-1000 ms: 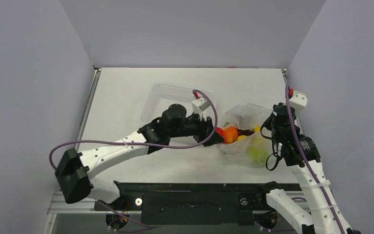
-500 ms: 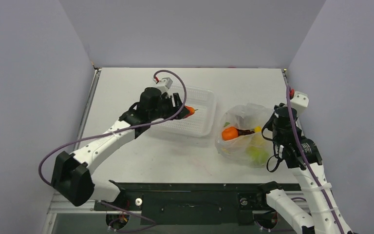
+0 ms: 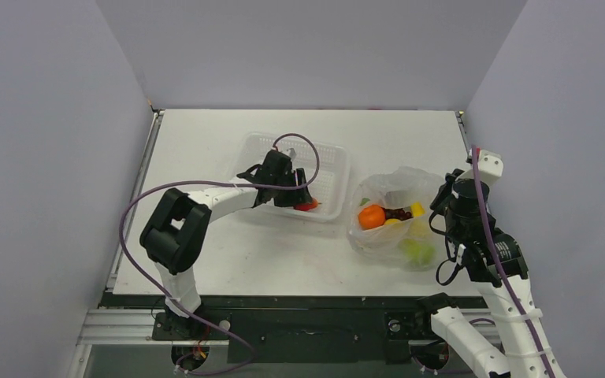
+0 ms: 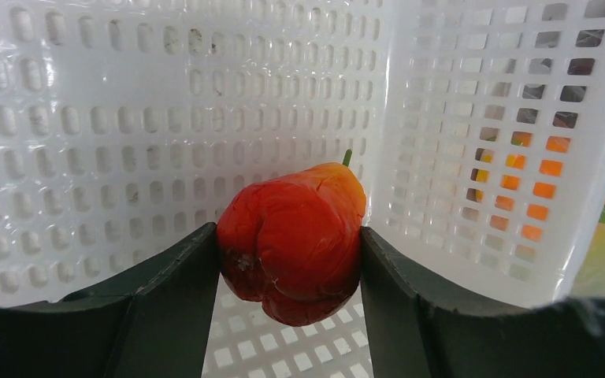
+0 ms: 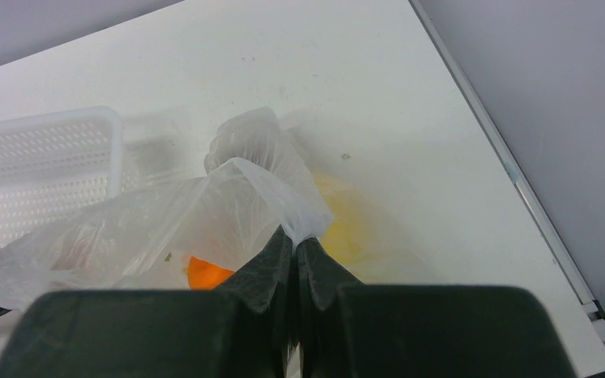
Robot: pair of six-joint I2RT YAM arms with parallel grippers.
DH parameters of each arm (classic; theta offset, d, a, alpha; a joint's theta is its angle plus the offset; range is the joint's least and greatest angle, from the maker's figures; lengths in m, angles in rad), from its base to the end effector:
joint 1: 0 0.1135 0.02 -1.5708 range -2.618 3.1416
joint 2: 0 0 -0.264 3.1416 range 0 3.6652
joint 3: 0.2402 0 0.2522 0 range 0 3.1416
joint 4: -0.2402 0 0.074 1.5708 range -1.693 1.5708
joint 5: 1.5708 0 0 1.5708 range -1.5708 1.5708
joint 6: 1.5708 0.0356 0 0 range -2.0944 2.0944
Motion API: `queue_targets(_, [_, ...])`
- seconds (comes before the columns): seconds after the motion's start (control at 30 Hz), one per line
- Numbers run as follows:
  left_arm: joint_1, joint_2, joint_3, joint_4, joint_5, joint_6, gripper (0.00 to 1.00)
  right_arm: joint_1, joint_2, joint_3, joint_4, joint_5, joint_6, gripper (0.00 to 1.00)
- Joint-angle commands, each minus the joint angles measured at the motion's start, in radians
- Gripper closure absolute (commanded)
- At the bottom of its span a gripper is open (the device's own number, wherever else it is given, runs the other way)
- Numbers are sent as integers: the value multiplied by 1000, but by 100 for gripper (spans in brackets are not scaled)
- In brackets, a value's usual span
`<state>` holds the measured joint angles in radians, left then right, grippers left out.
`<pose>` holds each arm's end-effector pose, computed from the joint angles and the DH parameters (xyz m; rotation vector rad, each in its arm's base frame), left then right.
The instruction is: Take the fake fruits out of the plastic bag
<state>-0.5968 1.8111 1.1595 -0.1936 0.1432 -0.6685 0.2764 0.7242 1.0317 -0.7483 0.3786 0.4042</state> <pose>0.3168 -0.2214 0.1873 -0.0219 2.5451 -0.7183 0.1329 0.0240 0.3740 0.3636 1.9453 0.0609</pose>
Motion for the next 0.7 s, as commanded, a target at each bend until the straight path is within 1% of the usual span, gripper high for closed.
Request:
queue_targets(0.0, [-11,39,69,123,72,-16,54,10,-4,0,52,-32,-7,100])
queue_targets(0.03, [-17,43,68,134,87,-22,47,10,-5,-1,53,-34,-7,100])
queue_targets(0.1, [-25,42,64,153,114,-30,39,12,-7,-1,54,-40,-8,100])
queue_targets(0.23, [-30,11,40,162,112,-12,32,12,-13,-9,60,-41,-9,100])
queue_targets(0.37, [-30,-44,31,140,97,19,28,12,-11,-10,63,-57,-8,100])
queue_targets(0.5, [-29,-116,30,82,49,52,28,13,-6,-11,68,-69,-7,100])
queue_targets(0.57, [-28,-168,17,74,41,60,28,13,-4,-9,68,-86,-9,100])
queue_targets(0.67, [-35,-275,-35,105,66,64,28,13,-6,-11,69,-108,-16,100])
